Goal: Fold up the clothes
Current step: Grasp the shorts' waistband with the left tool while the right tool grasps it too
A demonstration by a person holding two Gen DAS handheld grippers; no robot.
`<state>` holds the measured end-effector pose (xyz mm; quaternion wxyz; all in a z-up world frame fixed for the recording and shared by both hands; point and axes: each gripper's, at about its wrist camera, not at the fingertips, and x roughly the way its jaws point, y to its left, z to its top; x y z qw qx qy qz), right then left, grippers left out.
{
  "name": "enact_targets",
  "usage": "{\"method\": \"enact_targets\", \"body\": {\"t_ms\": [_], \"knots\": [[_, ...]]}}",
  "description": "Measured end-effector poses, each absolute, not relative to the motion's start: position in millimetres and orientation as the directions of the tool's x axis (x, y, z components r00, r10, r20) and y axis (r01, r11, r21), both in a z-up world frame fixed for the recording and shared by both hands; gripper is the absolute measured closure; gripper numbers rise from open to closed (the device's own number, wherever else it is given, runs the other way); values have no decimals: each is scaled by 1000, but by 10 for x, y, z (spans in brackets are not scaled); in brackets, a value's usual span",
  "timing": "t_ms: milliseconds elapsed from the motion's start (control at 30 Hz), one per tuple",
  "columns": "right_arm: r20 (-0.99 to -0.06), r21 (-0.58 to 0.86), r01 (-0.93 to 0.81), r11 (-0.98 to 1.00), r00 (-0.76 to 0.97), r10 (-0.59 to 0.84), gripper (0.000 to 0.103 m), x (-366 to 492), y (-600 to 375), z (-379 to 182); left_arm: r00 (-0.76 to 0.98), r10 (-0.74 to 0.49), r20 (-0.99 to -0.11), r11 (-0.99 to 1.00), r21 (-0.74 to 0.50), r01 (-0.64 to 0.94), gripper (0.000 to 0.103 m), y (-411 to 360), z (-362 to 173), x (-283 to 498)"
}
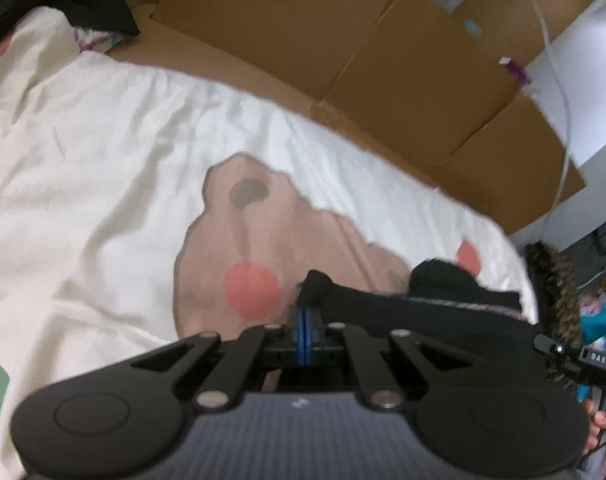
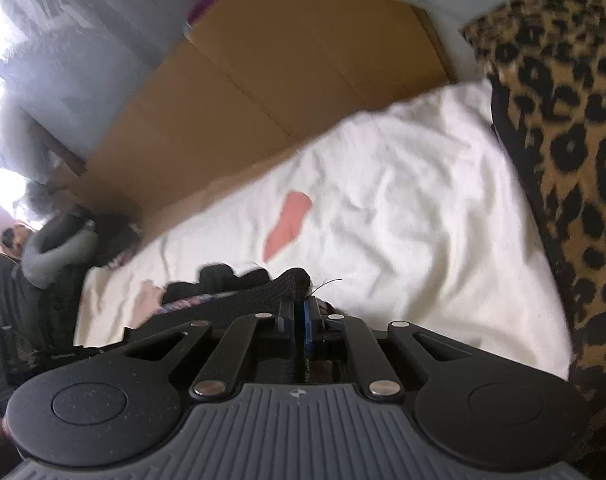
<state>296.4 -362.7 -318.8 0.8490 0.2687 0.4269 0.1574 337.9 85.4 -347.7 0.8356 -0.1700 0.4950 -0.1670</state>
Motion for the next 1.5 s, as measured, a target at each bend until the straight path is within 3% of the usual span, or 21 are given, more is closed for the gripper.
{"method": "enact_targets", "body": {"t_ms": [133, 200, 267, 467, 700, 933, 1100, 1267, 1333, 1500], "knots": [[-660, 593, -10, 805, 568, 492, 94, 2987, -3578, -3338, 456, -394, -798, 916, -380, 126, 88, 769, -3497, 3360], [-672, 569, -13, 822, 569, 474, 67, 2976, -3552, -3338, 458, -389, -799, 919, -370, 136, 77, 751, -3500, 3349], [-685, 545, -16, 839, 568, 456, 59, 2968, -3531, -3342, 461, -392, -796, 918, -368, 146, 73, 732, -3505, 3348], [-684, 561, -28, 827, 547, 482, 59, 2996, -3513, -3405, 474, -387, -791, 922, -339, 188, 66, 605, -3522, 3363], [-727, 457, -101, 884, 529, 437, 55, 3012, -3302, -3432, 463, -332, -822, 933, -215, 289, 39, 284, -3536, 3335], [-757, 361, -169, 917, 521, 394, 55, 3023, -3142, -3422, 457, -317, -831, 939, -206, 276, 40, 235, -3552, 3360], [-757, 341, -182, 922, 529, 384, 74, 3003, -3099, -3415, 420, -333, -844, 931, -224, 287, 62, 229, -3530, 3402], [-763, 371, -155, 916, 512, 395, 95, 3018, -3145, -3404, 405, -341, -849, 929, -239, 282, 74, 220, -3535, 3432], [-756, 373, -142, 917, 526, 389, 97, 2989, -3182, -3350, 404, -354, -843, 927, -259, 272, 89, 254, -3530, 3428], [-733, 361, -120, 925, 577, 361, 98, 2870, -3311, -3125, 437, -342, -832, 934, -251, 254, 93, 313, -3396, 3336]]}}
